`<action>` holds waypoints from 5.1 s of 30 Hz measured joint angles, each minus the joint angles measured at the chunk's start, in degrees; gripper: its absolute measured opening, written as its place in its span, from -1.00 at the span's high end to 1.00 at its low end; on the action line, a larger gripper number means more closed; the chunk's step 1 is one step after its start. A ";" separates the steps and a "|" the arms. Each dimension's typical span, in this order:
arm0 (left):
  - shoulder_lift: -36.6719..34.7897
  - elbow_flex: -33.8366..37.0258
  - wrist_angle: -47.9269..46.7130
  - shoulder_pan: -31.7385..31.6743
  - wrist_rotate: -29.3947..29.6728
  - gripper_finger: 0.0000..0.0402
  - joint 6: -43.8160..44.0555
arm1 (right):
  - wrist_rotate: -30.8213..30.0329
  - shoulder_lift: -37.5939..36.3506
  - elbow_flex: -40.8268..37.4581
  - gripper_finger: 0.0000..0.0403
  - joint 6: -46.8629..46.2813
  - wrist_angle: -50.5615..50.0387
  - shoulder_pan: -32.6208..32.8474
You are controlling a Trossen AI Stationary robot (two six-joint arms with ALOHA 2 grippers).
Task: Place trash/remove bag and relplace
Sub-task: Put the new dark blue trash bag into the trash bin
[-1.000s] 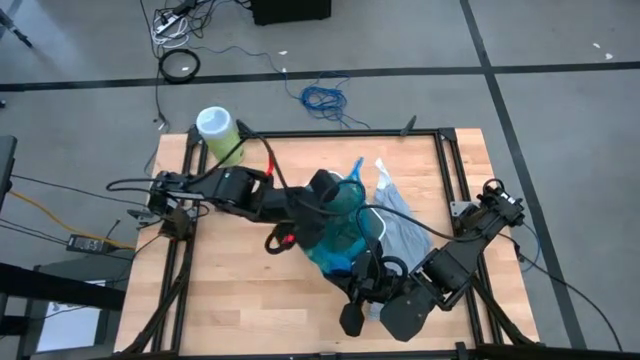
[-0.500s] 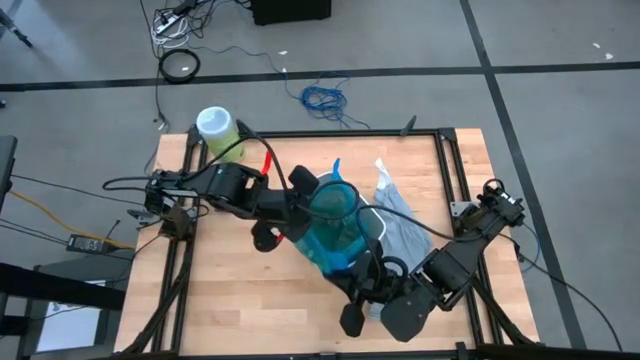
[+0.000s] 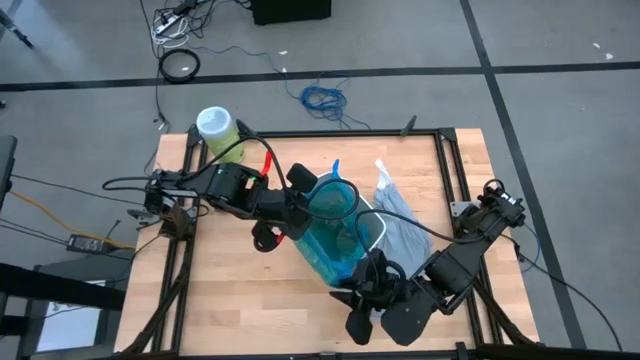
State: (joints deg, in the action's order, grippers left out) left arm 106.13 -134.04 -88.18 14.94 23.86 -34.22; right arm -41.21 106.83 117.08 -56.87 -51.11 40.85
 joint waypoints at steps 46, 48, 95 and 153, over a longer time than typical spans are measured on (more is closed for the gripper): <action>-0.02 0.00 -1.65 -0.02 -0.02 0.99 9.62 | 18.93 -13.09 0.02 0.28 8.12 -28.99 -19.10; -0.04 0.00 -1.57 -0.02 -0.02 0.99 9.63 | 18.93 -13.09 0.02 0.27 8.54 -28.99 -19.21; -0.17 -0.96 -1.84 0.15 4.79 0.99 10.56 | 20.72 -13.82 -1.39 1.00 0.37 -38.35 -15.02; -0.07 -0.96 -1.78 0.15 4.38 0.99 13.52 | 19.02 -19.68 -19.26 1.00 -16.41 -38.85 -11.95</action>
State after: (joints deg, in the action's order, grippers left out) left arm 106.06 -135.00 -89.96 15.09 28.24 -20.70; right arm -22.19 87.15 97.82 -73.28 -89.96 28.90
